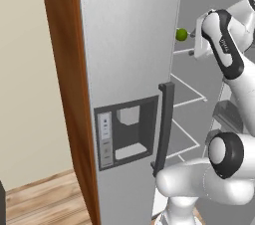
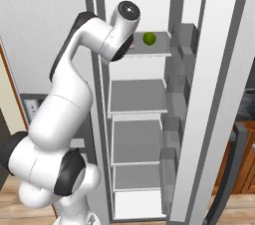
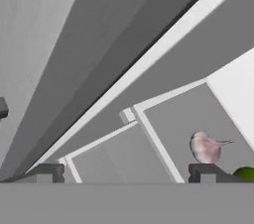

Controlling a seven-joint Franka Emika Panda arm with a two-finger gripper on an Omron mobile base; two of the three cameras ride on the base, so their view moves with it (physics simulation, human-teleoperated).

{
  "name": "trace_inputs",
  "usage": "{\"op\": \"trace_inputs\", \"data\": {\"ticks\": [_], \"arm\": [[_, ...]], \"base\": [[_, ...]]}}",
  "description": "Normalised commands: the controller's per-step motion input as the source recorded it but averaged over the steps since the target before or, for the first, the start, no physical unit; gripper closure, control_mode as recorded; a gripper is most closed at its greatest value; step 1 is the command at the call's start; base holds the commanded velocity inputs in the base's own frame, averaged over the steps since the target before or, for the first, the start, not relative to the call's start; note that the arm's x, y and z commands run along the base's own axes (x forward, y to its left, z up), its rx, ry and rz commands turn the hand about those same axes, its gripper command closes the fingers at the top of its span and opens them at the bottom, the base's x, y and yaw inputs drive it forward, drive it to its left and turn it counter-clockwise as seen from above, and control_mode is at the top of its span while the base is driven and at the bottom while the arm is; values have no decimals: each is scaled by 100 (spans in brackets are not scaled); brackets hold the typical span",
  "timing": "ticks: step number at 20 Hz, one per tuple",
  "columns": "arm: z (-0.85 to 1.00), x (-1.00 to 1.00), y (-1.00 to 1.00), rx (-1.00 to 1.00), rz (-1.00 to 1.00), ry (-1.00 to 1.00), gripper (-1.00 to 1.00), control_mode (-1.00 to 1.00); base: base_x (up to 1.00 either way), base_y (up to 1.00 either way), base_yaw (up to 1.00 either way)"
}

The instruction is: Retrieve the bottle and the shaker from the cabinet and place them next to the mixing bowl on the counter. Then add garlic from the fridge to the mixing bowl.

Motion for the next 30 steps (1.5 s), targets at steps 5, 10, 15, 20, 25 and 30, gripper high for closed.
{"op": "trace_inputs", "data": {"ticks": [5, 10, 15, 20, 25, 30], "arm": [[-22, 45, 0, 0, 0, -2, -100, -100], [-3, 56, -2, 1, 1, -3, -100, -100], [-1, 53, -5, 2, 0, -7, -100, -100], [-11, 49, -13, 0, 0, -3, -100, -100], [-9, 56, -17, 0, 0, 0, -100, -100], [-9, 58, -8, 0, 0, 0, -100, -100]], "base": [[0, 0, 0], [0, 0, 0], [0, 0, 0], [0, 0, 0], [0, 0, 0], [0, 0, 0]]}}
